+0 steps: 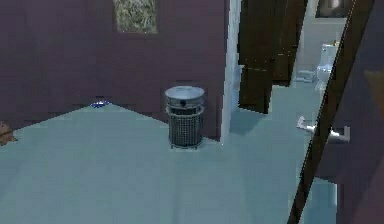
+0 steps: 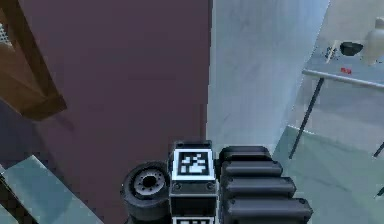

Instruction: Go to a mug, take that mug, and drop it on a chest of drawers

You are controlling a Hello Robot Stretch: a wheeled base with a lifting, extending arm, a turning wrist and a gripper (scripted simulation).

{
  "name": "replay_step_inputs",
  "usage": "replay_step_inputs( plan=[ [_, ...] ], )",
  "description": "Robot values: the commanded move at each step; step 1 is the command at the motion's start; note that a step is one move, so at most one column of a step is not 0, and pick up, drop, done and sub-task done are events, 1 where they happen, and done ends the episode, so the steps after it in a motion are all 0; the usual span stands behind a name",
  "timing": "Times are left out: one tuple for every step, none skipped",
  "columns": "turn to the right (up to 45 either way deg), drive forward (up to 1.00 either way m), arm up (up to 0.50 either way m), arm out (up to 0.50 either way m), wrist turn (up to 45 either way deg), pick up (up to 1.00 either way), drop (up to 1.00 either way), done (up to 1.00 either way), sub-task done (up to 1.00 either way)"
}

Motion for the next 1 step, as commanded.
replay_step_inputs(
  plan=[
    [18.0,0.0,0.0,0.0,0.0,0.0,0.0,0.0,0.0]
  ],
)
